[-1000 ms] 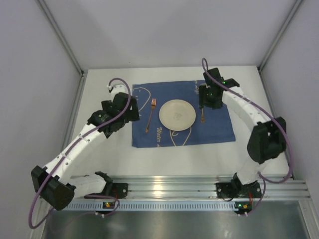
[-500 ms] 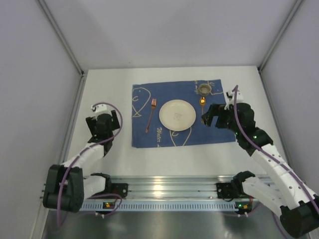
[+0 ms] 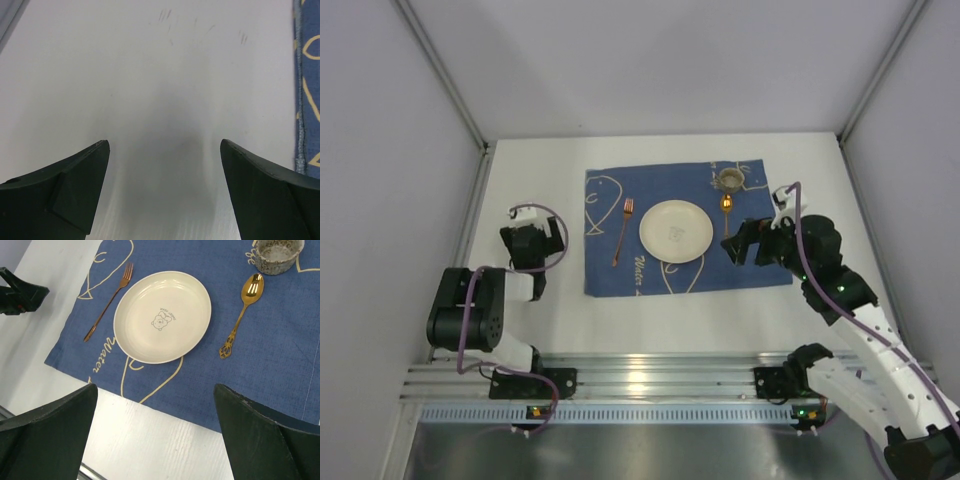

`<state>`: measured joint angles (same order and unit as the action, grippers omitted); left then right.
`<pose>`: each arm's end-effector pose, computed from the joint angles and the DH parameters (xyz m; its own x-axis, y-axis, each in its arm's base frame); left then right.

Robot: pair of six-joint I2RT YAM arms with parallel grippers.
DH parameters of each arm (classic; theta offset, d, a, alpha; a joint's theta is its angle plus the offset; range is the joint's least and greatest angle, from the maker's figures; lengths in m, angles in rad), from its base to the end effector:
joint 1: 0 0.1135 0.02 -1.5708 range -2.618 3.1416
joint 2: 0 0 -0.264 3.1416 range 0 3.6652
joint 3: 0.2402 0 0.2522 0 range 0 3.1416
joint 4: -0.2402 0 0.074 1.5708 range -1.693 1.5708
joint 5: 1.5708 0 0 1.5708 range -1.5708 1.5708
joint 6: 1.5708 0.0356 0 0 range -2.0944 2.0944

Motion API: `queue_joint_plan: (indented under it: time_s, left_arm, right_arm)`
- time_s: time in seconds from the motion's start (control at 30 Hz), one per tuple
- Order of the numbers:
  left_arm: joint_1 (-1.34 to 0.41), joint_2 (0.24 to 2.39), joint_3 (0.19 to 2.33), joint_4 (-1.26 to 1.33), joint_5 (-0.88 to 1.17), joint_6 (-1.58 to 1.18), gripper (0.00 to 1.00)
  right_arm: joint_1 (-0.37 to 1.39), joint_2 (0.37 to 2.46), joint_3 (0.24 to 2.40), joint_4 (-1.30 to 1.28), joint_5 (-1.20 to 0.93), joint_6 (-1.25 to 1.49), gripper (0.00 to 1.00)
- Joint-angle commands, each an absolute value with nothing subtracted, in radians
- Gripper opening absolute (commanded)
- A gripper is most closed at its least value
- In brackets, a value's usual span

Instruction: Set the dinner table for one person

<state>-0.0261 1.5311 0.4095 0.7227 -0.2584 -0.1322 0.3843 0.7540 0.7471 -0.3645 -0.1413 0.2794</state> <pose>0.2700 0.0020 0.1406 -0.3572 -0.1182 -0.9265 -0.2595 0.9655 -0.0231 0.1601 0.0702 0.3129 -0.4593 0.1088 -0.8816 -0.3809 0.8725 0.3061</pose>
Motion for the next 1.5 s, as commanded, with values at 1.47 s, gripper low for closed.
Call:
queue_joint_plan:
  time_s: [1.47]
  left_arm:
    - [-0.023,1.568,0.302,1.117,-0.155,-0.074,0.98]
  right_arm:
    - [0.015,1.287,0.274,0.999,-0.035,-0.044,1.0]
